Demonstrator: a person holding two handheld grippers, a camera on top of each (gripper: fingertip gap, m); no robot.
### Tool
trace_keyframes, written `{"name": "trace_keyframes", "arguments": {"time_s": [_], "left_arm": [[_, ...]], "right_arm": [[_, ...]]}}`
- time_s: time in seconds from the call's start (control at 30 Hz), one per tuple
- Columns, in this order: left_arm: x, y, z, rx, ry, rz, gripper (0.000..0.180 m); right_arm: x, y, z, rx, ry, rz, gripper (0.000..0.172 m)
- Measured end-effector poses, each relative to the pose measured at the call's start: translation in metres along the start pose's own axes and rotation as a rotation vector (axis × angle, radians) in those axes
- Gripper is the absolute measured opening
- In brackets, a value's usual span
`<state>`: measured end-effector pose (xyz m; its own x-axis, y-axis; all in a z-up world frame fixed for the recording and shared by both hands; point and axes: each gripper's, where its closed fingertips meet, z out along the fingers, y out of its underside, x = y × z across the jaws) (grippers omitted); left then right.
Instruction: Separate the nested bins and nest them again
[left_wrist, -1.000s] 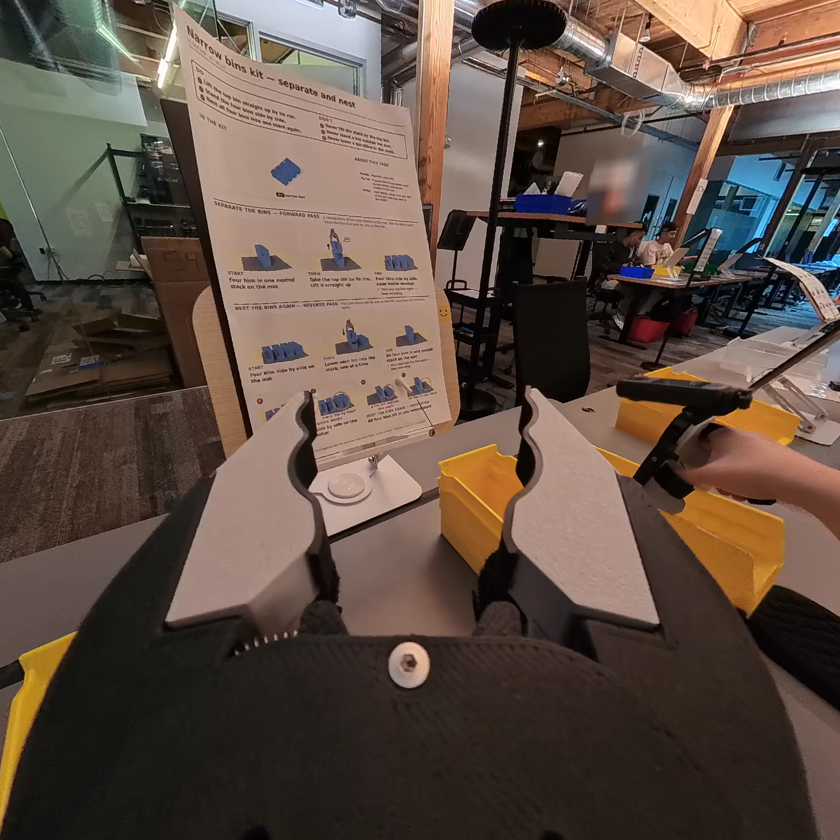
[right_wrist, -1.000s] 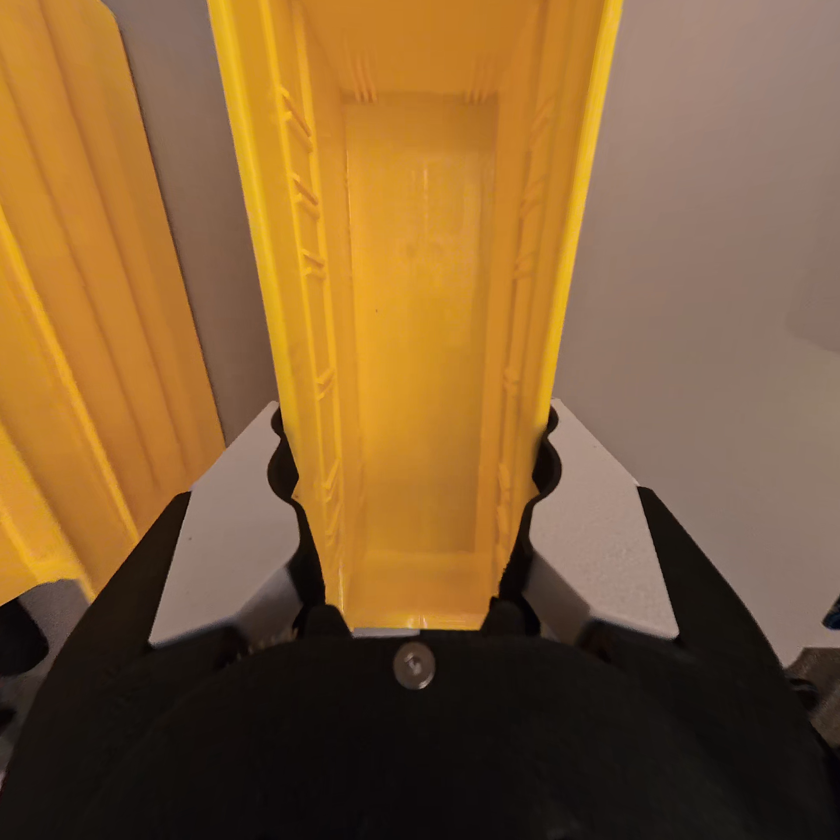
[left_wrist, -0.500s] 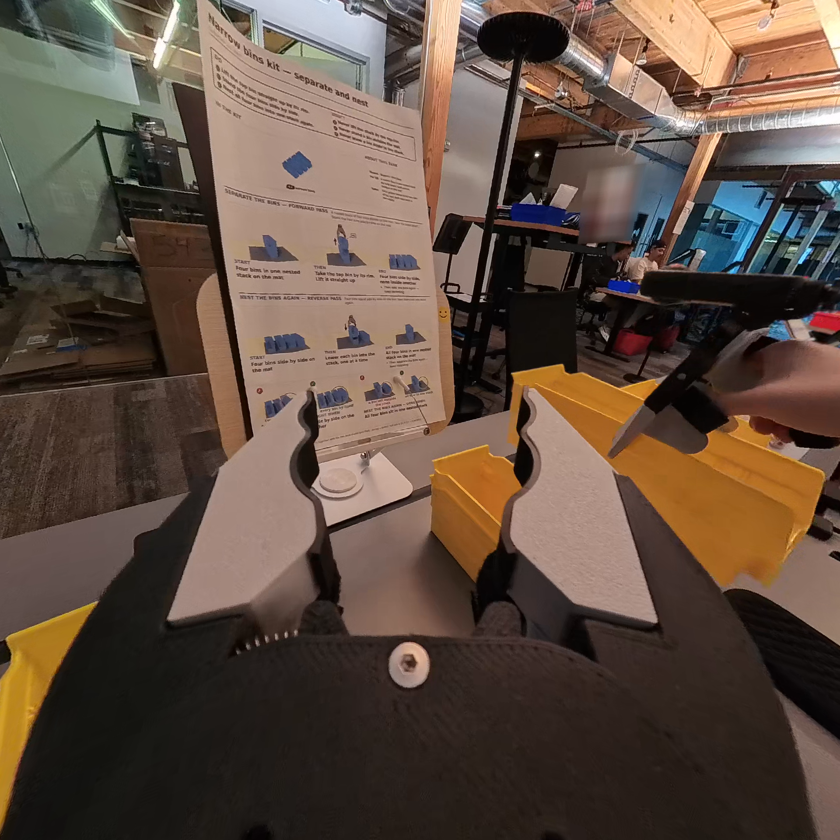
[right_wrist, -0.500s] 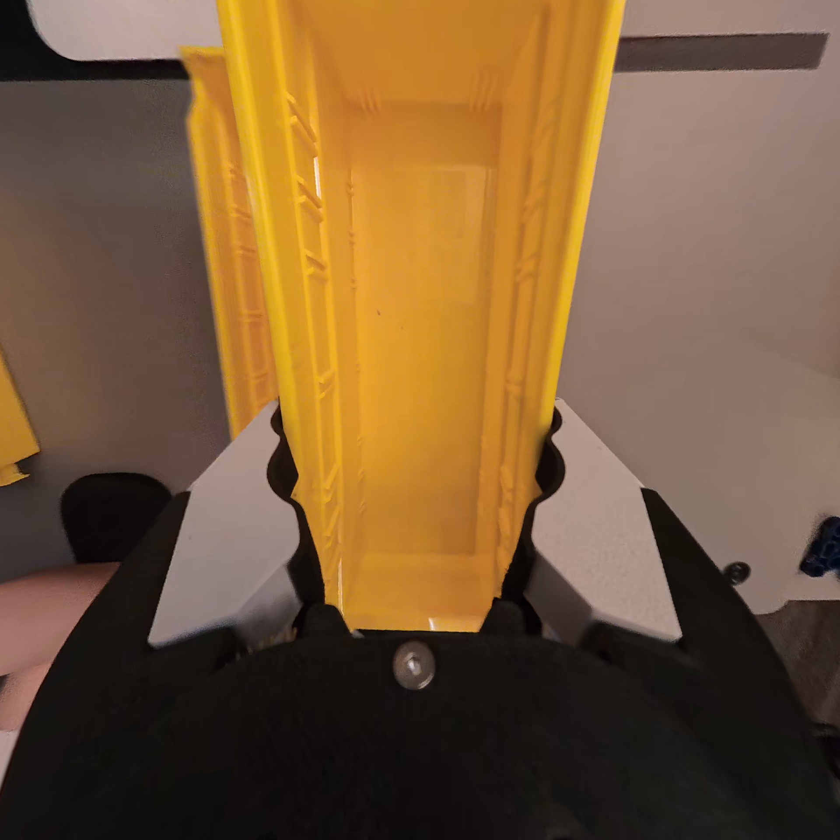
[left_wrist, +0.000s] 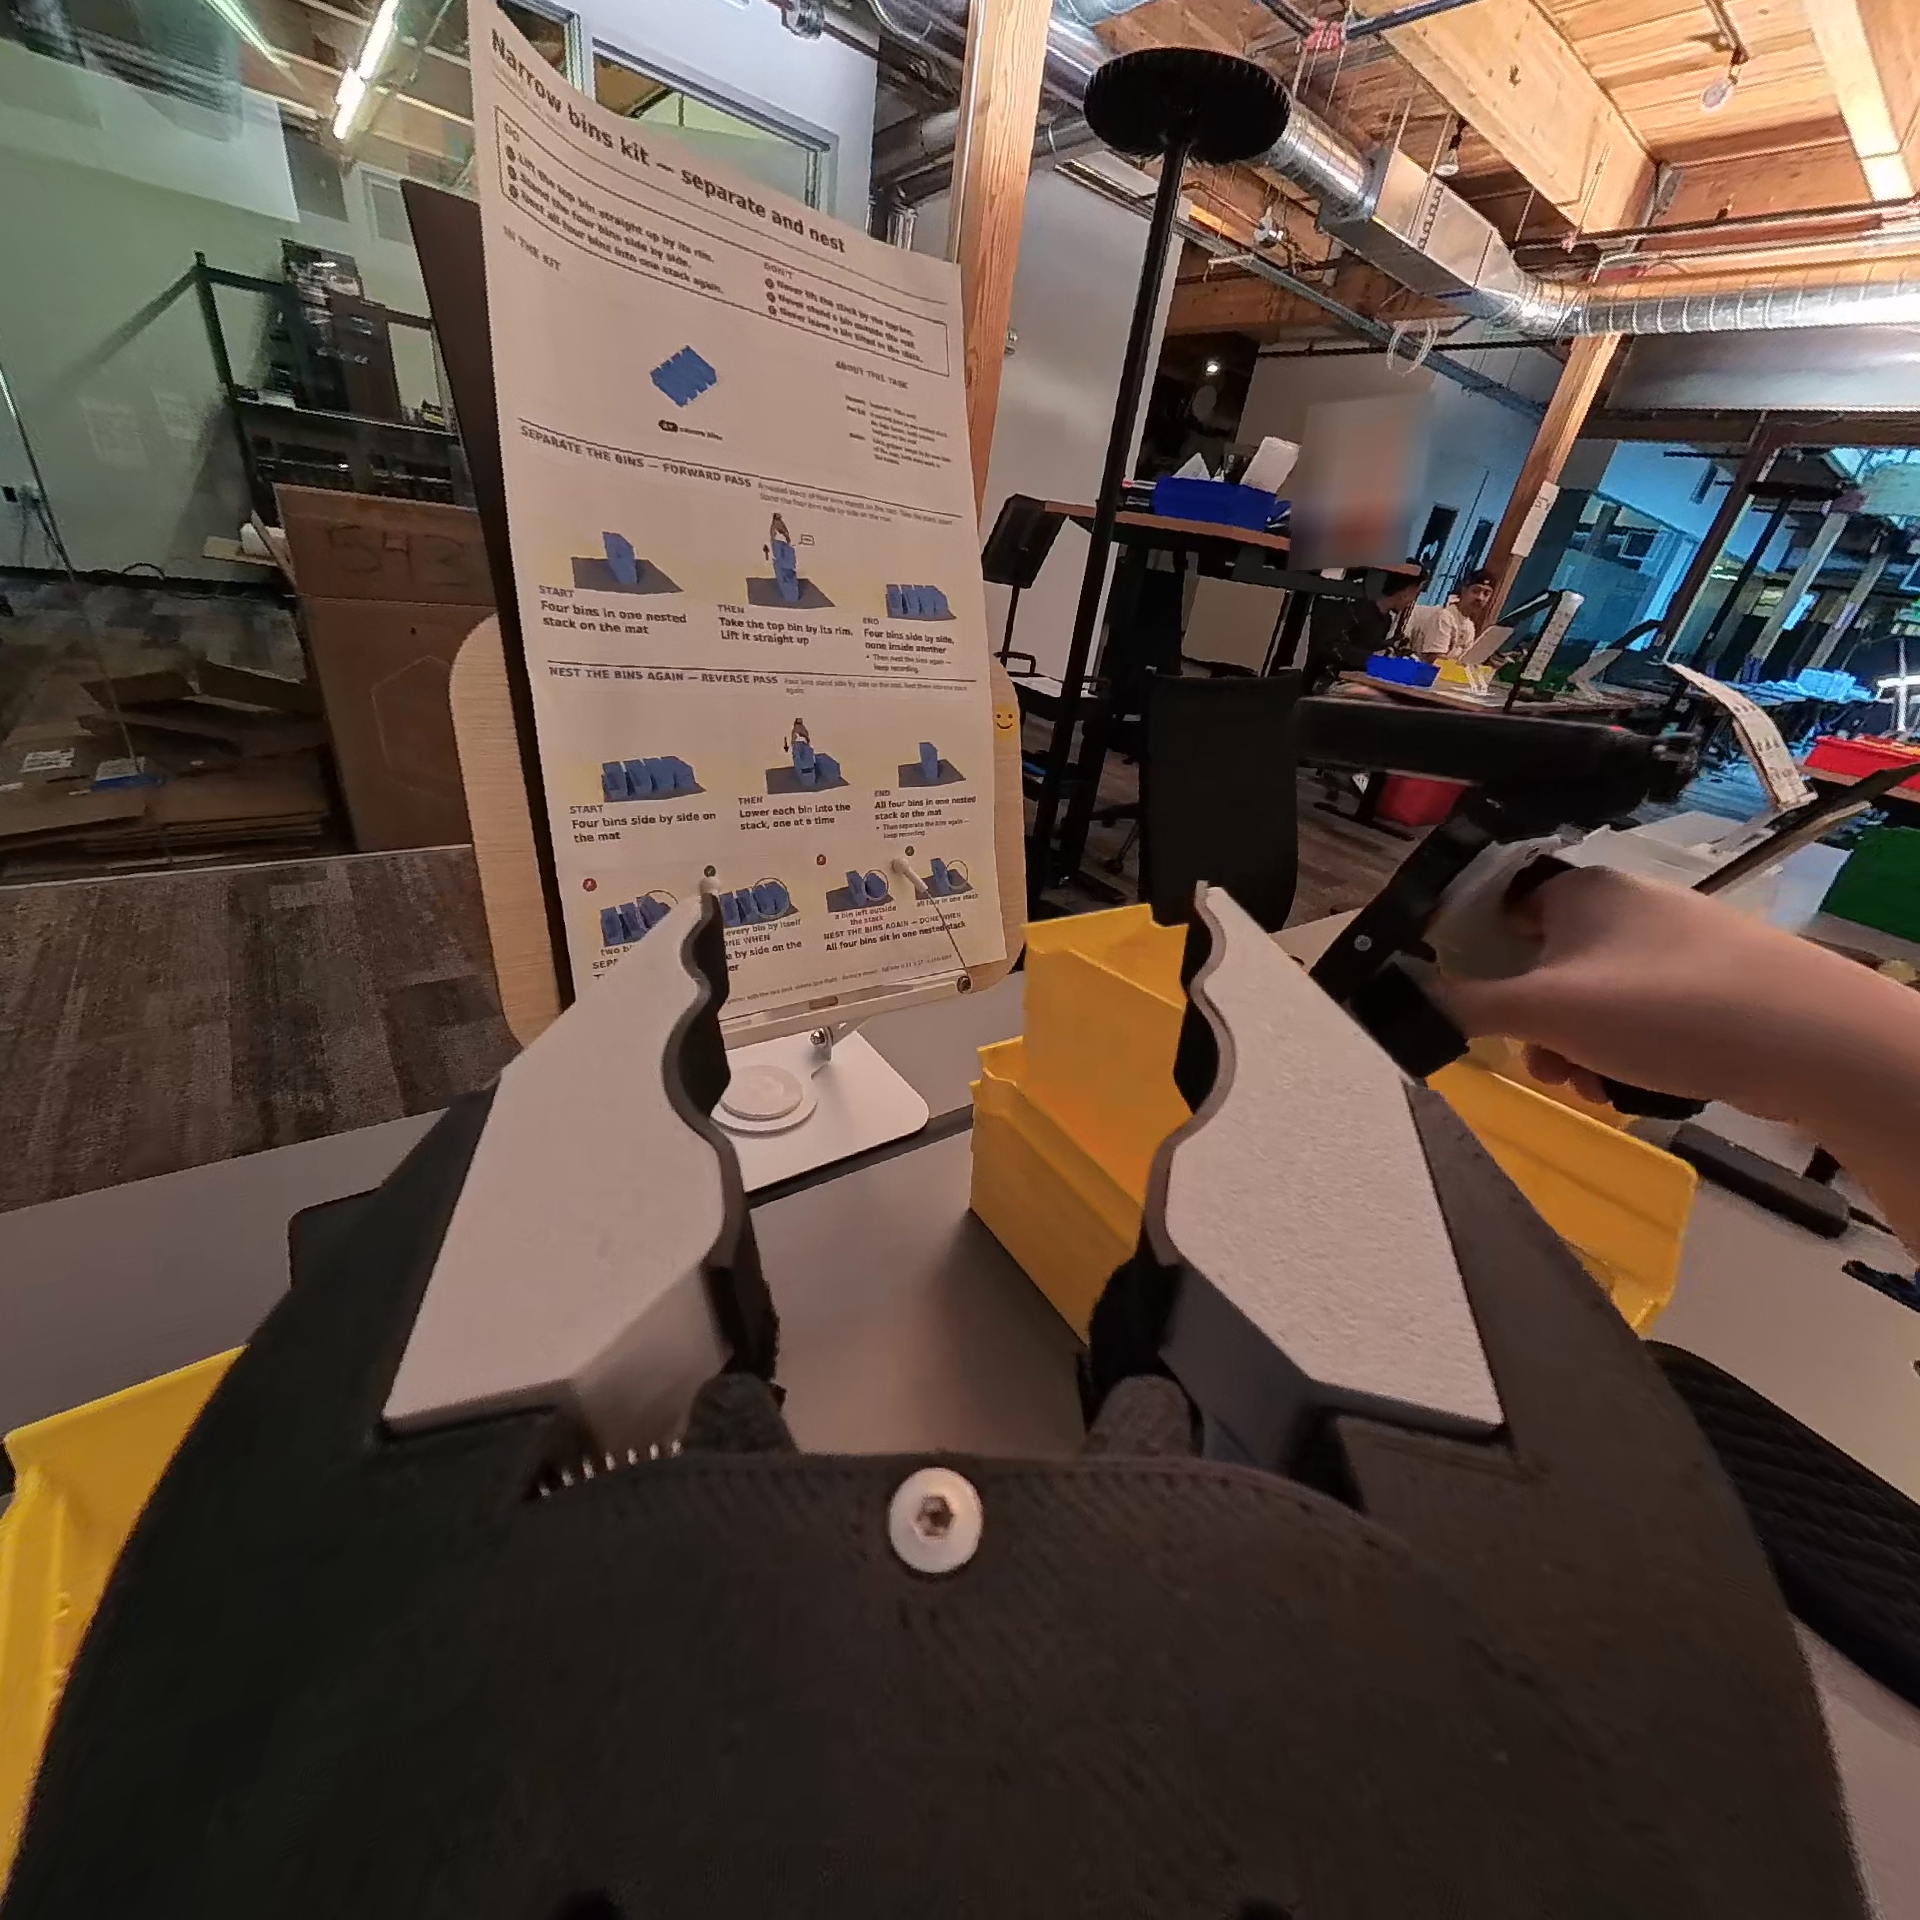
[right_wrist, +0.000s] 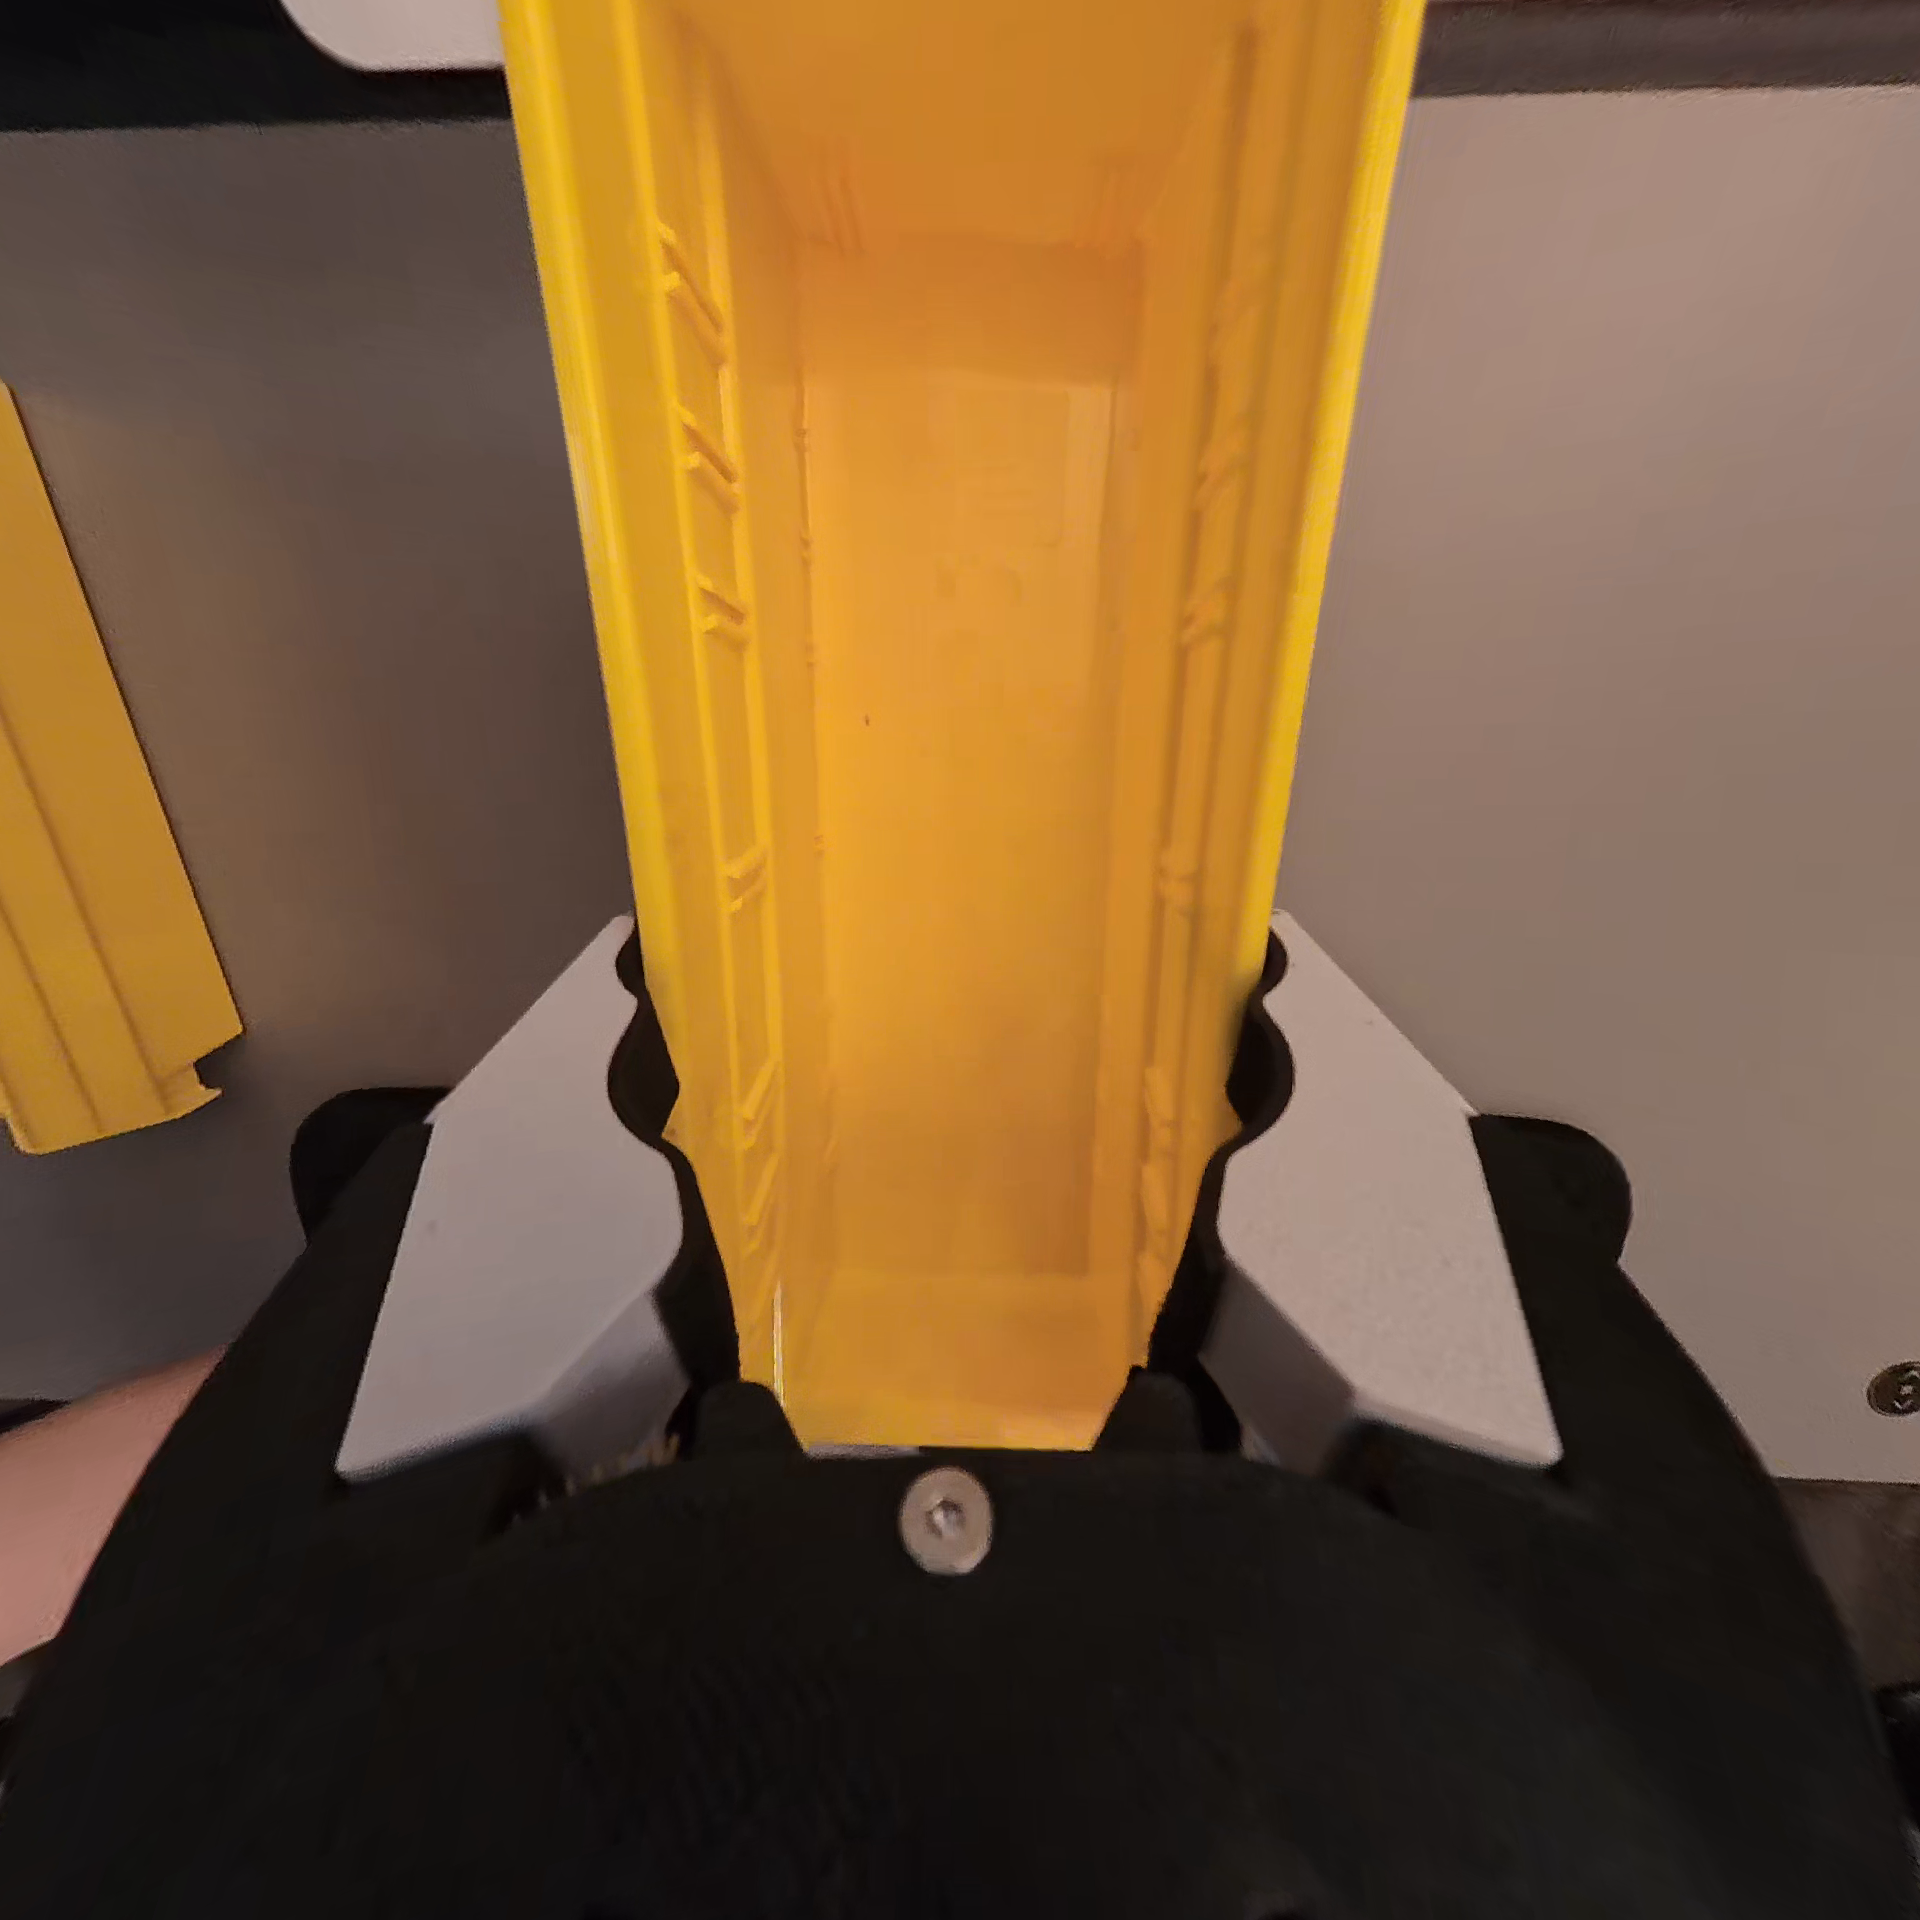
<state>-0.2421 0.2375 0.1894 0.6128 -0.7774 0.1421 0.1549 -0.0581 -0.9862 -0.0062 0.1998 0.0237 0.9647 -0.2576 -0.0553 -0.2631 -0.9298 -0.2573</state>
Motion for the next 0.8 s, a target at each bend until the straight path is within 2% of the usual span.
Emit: {"name": "trace_keyframes", "arguments": {"time_s": [0.53,0.8], "left_arm": [[0.001,0.002,-0.001,-0.011,0.006,-0.006,0.087],[0.004,0.007,0.004,-0.033,0.000,0.008,0.088]], "right_arm": [[-0.003,0.003,0.050,0.009,0.036,0.012,0.114],[0.001,0.006,0.076,-0.007,0.022,0.004,0.125]]}}
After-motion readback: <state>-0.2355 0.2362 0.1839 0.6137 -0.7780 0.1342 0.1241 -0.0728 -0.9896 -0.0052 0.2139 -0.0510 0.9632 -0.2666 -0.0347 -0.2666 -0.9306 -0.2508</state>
